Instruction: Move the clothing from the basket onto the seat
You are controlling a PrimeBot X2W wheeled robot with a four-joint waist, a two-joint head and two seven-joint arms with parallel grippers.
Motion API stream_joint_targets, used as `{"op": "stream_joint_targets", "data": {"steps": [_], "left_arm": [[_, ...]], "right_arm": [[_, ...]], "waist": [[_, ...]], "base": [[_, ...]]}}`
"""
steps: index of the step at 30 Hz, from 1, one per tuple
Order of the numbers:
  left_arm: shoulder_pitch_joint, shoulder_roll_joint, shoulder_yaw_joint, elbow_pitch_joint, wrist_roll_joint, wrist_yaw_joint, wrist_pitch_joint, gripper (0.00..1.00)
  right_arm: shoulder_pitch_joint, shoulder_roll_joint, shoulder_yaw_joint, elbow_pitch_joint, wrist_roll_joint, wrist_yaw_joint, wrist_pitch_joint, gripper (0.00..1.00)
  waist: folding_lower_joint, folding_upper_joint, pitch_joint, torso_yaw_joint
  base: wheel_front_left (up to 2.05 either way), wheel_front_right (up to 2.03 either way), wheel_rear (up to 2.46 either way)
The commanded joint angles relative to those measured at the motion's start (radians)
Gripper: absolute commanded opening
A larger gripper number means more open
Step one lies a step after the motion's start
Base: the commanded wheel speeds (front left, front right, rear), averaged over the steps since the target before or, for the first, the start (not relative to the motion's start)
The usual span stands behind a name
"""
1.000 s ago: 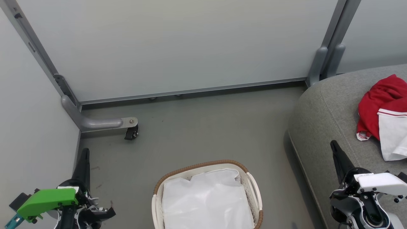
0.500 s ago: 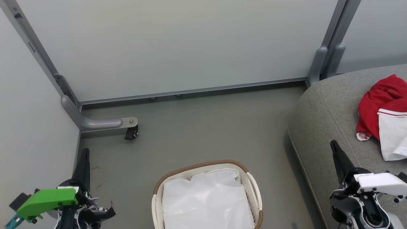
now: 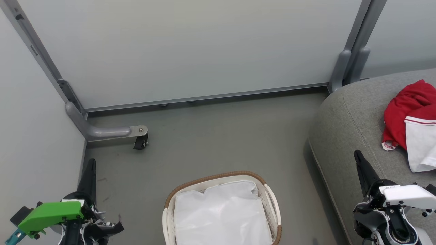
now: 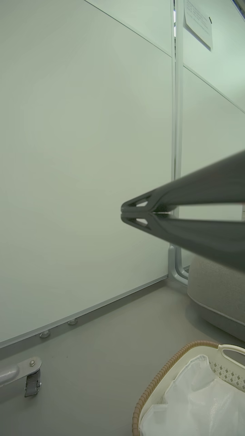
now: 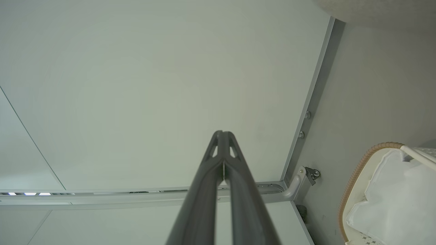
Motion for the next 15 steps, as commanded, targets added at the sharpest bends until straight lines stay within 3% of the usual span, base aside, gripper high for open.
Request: {"op": "stream_joint_targets", "data": {"steps": [1,15], "left_arm": [[-0.01,0.0,0.003,-0.001,-0.003,0.0,0.005,0.0],[-0.01,0.0,0.002,-0.001,-0.003,0.0,0.004,0.0]], "right_arm": [[0.011,-0.006,-0.002,-0.003,0.003,-0.001,0.003,0.0],[0.011,-0.006,-0.002,-0.003,0.003,-0.001,0.003,0.0]], "waist": [[0.0,0.0,0.0,0.0],[0.0,0.0,0.0,0.0]], "base": [[0.0,0.0,0.0],[0.0,0.0,0.0]]}}
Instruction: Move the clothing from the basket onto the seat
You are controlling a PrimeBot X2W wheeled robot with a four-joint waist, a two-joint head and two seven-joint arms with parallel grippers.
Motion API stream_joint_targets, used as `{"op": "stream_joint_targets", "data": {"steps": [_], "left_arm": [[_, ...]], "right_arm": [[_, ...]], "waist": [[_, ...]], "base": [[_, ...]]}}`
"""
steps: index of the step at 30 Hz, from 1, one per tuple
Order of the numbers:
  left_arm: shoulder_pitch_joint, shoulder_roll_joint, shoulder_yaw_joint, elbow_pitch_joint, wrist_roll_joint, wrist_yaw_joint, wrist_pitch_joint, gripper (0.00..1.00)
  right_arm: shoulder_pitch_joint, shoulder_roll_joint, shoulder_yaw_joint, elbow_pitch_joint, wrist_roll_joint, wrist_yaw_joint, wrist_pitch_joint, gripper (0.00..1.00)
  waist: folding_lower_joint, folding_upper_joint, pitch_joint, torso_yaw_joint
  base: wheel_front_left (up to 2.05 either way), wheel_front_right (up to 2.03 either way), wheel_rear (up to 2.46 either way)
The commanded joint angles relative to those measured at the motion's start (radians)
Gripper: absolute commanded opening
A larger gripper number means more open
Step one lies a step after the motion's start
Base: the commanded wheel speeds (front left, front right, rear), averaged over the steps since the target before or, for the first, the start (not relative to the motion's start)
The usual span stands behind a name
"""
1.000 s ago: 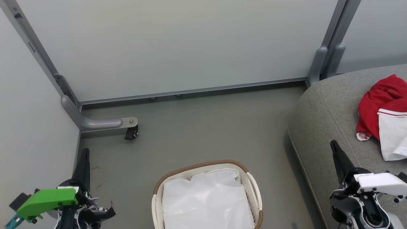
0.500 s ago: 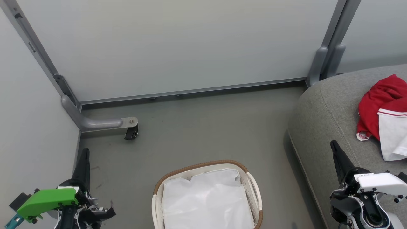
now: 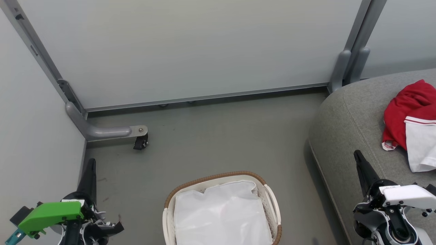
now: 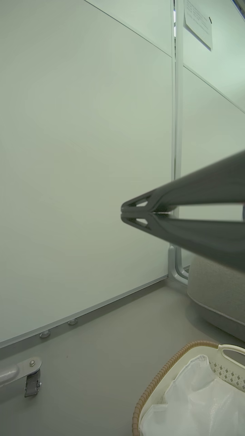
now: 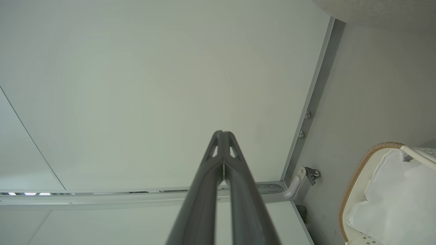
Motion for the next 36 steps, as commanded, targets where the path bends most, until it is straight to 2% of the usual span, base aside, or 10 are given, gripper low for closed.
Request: {"op": "stream_joint_targets", "data": {"steps": [1,36], "left_arm": [[-0.01,0.0,0.002,-0.001,-0.003,0.0,0.004,0.0],[-0.01,0.0,0.002,-0.001,-0.003,0.0,0.004,0.0]], "right_arm": [[0.011,-0.006,-0.002,-0.003,0.003,-0.001,0.003,0.0],[0.011,-0.006,-0.002,-0.003,0.004,-0.001,0.003,0.0]], "waist": [[0.0,0.0,0.0,0.0],[0.0,0.0,0.0,0.0]], "base": [[0.0,0.0,0.0],[0.0,0.0,0.0]]}}
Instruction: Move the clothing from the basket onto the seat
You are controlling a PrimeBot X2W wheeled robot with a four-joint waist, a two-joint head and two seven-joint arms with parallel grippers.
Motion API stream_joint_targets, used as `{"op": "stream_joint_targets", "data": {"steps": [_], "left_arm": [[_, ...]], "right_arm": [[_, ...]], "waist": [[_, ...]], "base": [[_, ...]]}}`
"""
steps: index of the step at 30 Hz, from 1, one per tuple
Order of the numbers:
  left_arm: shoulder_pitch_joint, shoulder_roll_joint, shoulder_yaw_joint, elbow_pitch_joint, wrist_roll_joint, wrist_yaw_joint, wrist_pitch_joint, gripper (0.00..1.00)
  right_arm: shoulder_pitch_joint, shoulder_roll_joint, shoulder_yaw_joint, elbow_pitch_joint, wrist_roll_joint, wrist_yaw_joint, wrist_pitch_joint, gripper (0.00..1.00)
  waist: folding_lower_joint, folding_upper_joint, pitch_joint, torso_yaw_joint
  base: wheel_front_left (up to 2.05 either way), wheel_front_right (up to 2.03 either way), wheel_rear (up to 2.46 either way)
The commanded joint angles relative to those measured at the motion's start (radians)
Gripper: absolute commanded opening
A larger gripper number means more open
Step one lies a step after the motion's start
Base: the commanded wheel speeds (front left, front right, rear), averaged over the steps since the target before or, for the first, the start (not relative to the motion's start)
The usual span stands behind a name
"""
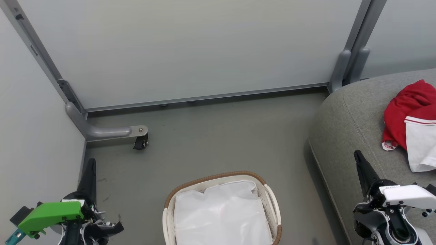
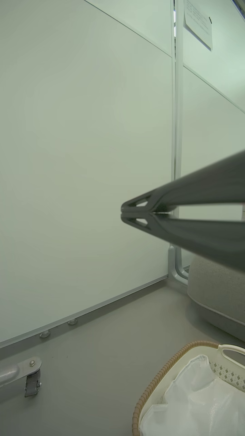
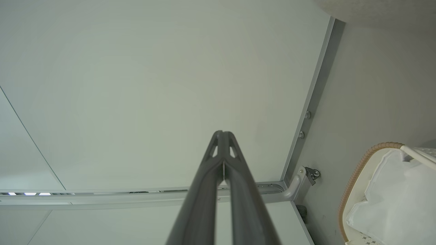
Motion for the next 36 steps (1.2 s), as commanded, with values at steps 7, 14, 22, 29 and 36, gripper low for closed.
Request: {"op": "stream_joint_targets", "data": {"steps": [7,14,22,29,36], "left_arm": [[-0.01,0.0,0.002,-0.001,-0.003,0.0,0.004,0.0],[-0.01,0.0,0.002,-0.001,-0.003,0.0,0.004,0.0],[-0.01,0.0,0.002,-0.001,-0.003,0.0,0.004,0.0],[-0.01,0.0,0.002,-0.001,-0.003,0.0,0.004,0.0],[-0.01,0.0,0.002,-0.001,-0.003,0.0,0.004,0.0]], "right_arm": [[0.011,-0.006,-0.002,-0.003,0.004,0.0,0.003,0.0],[0.011,-0.006,-0.002,-0.003,0.004,0.0,0.003,0.0],[0.011,-0.006,-0.002,-0.003,0.004,0.0,0.003,0.0],[0.011,-0.006,-0.002,-0.003,0.004,0.0,0.003,0.0],[0.011,-0.006,-0.002,-0.003,0.004,0.0,0.003,0.0]], "waist": [[0.0,0.0,0.0,0.0],[0.0,0.0,0.0,0.0],[0.0,0.0,0.0,0.0],[0.0,0.0,0.0,0.0],[0.0,0.0,0.0,0.0]], "base": [[0.0,0.0,0.0],[0.0,0.0,0.0],[0.0,0.0,0.0],[0.0,0.0,0.0],[0.0,0.0,0.0]]}}
